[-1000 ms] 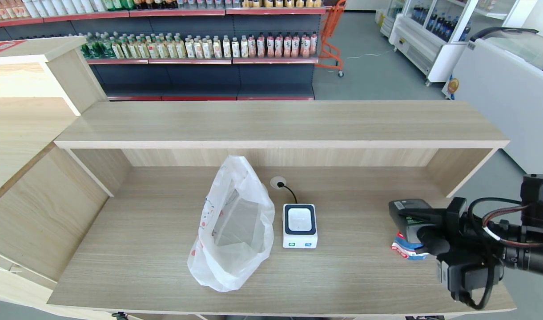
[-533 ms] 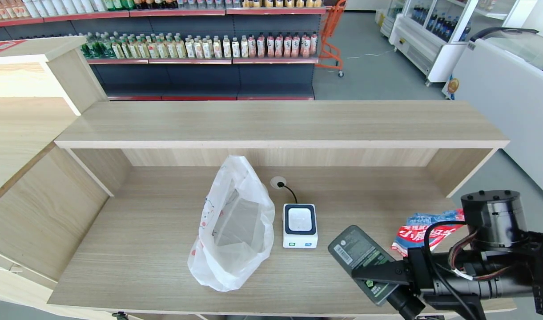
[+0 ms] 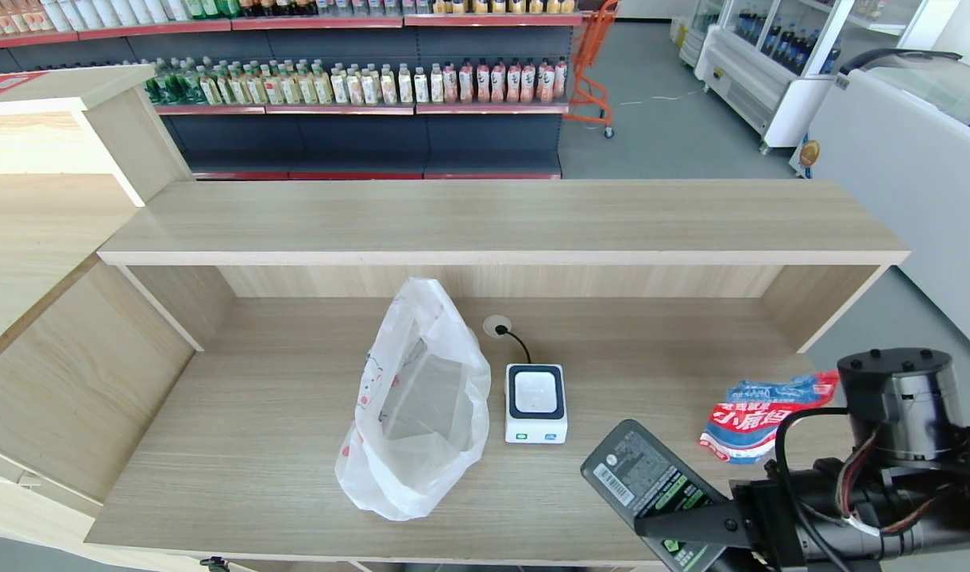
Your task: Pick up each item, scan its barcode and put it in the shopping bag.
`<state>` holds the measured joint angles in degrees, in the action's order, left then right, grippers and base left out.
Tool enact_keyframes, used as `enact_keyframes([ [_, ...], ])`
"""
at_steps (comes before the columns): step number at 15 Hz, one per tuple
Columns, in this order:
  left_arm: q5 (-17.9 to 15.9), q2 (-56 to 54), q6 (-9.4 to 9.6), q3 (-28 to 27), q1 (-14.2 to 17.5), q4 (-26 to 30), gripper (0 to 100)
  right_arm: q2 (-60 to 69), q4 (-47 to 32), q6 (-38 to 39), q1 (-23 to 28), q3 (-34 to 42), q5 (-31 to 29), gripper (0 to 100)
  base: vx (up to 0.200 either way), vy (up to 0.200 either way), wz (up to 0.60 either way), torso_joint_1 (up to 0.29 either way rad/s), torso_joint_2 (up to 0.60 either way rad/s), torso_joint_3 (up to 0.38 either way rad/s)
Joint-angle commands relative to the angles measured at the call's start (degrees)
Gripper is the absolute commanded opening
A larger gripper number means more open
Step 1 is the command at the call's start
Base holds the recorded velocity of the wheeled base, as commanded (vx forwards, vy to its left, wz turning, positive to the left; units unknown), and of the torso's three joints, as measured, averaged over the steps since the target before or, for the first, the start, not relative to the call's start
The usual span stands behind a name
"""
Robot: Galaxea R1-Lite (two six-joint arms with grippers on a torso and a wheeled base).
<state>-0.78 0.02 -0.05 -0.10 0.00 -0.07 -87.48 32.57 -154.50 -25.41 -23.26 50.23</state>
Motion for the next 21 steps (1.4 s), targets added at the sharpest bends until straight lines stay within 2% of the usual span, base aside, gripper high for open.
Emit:
enact_keyframes([
  [1,-0.01,-0.02,-0.04,0.01,0.00,-0.01,100,1.52,-2.08,-1.24,-3.34,0.23,0.05,0,0.000,0.000,0.00,0.000,0.00,0.000],
  [4,-0.01,-0.02,-0.04,0.01,0.00,0.07,100,1.17,-2.87,-1.41,-8.17,0.14,0.05,0,0.000,0.000,0.00,0.000,0.00,0.000],
  [21,-0.01,-0.02,-0.04,0.01,0.00,-0.01,100,3.46,-4.10,-0.97,-7.91,1.02,2.07,0,0.000,0.000,0.00,0.000,0.00,0.000],
])
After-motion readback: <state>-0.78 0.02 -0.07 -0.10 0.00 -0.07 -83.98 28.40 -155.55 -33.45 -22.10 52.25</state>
